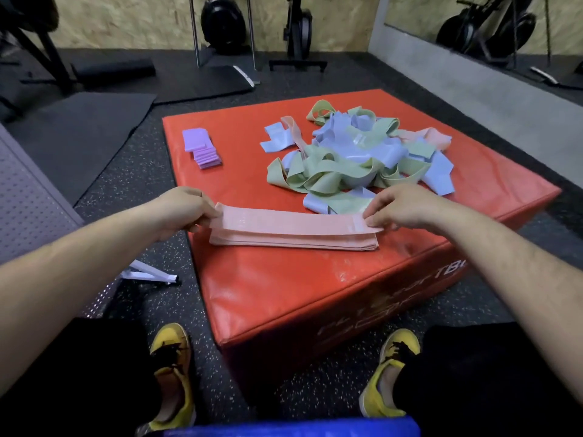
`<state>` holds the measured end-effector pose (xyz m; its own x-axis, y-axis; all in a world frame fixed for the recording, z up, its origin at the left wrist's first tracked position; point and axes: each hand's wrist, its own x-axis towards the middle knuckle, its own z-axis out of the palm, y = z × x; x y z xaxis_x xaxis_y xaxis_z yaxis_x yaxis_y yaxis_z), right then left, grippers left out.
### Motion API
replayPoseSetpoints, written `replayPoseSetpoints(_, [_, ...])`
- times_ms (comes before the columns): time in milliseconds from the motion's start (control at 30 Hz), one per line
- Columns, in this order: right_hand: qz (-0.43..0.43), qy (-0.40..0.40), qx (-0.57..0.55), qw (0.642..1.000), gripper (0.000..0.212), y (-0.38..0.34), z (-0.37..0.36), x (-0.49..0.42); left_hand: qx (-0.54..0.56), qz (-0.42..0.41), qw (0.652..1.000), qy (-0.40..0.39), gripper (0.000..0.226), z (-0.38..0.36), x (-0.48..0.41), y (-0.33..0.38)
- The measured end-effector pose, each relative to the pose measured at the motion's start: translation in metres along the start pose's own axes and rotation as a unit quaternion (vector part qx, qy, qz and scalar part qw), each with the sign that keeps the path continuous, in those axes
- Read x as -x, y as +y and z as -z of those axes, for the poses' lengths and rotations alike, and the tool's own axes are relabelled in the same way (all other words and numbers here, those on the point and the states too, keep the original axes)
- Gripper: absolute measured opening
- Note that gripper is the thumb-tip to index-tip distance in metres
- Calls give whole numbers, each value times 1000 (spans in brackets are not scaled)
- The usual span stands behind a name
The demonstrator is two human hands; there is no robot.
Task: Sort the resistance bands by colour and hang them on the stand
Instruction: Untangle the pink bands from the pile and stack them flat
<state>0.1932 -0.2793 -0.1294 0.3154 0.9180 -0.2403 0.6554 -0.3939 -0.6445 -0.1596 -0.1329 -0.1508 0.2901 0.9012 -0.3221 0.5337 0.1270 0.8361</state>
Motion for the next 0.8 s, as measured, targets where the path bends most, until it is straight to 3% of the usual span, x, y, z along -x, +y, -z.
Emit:
replayPoseSetpoints(200, [1,-38,36,999,9,5,-6,-2,-17,18,1000,-9,23,-7,-1,-10])
replayPoseSetpoints(633, [3,-18,123,992,13,6,-25,-2,-69,-21,997,31,22,-12,-3,-21])
replayPoseSetpoints(800, [6,-14,153,988,12,3,-23,-1,-177,-75,981,30,11,-13,3,-17])
